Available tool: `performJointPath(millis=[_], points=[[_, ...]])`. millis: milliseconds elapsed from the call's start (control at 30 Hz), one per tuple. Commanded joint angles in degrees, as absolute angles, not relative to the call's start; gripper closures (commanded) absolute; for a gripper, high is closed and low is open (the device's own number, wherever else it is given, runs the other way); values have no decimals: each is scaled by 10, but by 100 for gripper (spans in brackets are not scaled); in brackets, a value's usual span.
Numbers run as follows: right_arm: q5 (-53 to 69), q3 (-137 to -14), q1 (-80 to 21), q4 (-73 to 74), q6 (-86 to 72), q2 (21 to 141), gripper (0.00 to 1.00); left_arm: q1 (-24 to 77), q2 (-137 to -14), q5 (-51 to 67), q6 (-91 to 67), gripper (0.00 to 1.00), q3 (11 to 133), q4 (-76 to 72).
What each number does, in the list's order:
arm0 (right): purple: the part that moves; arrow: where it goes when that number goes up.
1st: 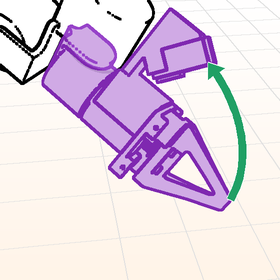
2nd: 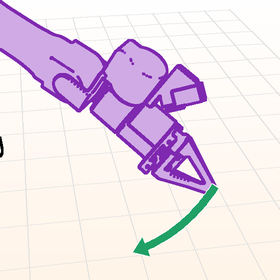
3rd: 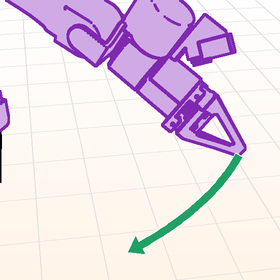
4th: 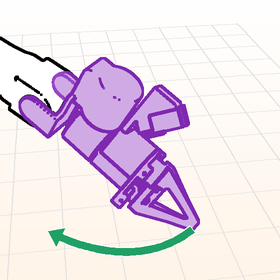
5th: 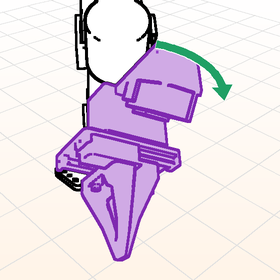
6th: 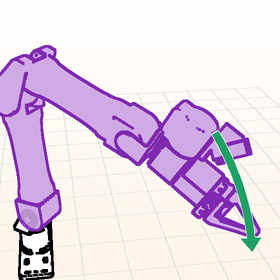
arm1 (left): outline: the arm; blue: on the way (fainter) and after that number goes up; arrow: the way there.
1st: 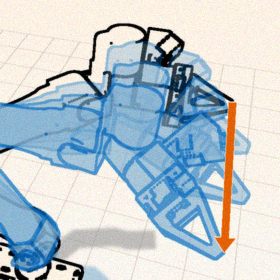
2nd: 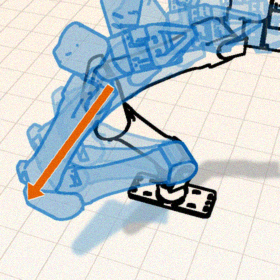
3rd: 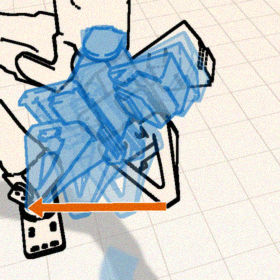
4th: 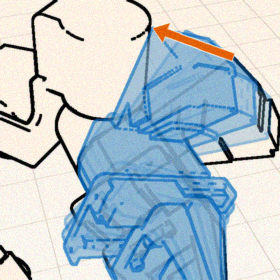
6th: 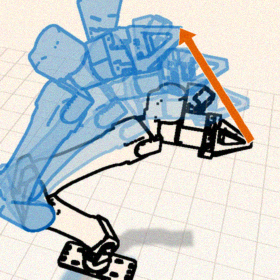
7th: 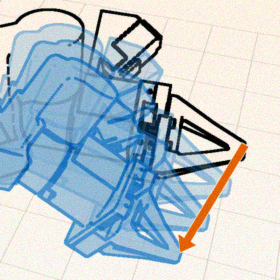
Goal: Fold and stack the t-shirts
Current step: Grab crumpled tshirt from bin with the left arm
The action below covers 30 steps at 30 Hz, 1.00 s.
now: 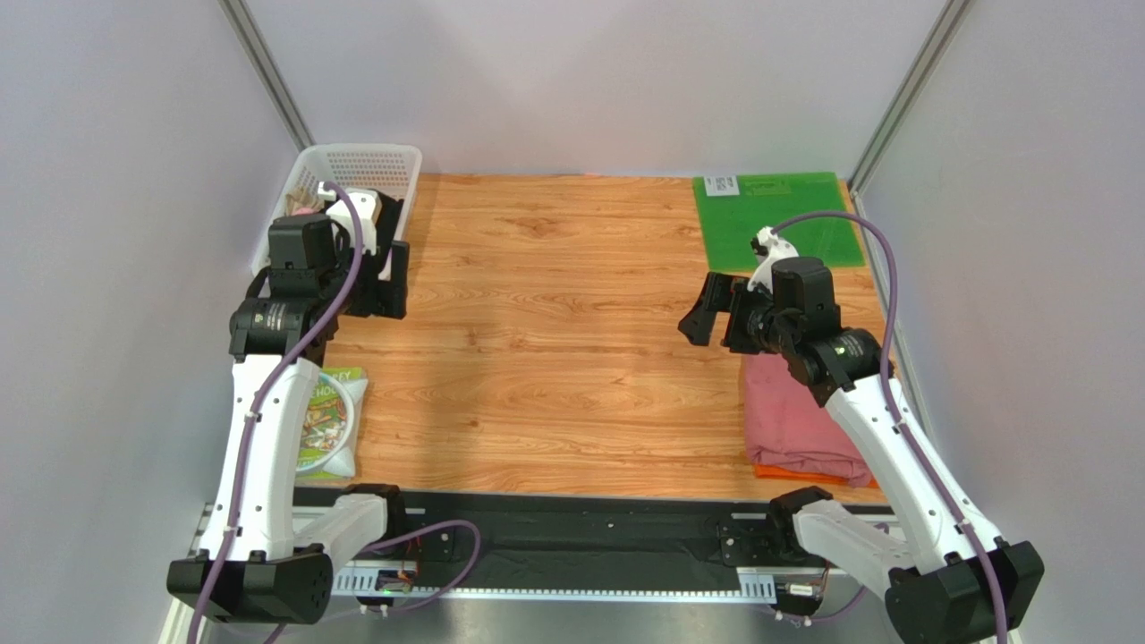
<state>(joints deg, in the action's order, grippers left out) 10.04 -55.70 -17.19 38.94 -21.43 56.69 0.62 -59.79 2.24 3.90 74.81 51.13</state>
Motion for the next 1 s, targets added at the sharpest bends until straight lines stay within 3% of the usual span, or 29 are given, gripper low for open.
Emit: performJointPath(millis=[0, 600, 967], points=[[107, -573, -174, 373, -215, 556, 0, 4, -606, 8, 31, 4, 765, 486], [76, -549, -175, 358, -225, 528, 0, -47, -852, 11, 21, 1, 845, 398], [53, -537, -175, 376, -191, 461, 0, -114, -1021, 60, -27, 5, 995, 419]])
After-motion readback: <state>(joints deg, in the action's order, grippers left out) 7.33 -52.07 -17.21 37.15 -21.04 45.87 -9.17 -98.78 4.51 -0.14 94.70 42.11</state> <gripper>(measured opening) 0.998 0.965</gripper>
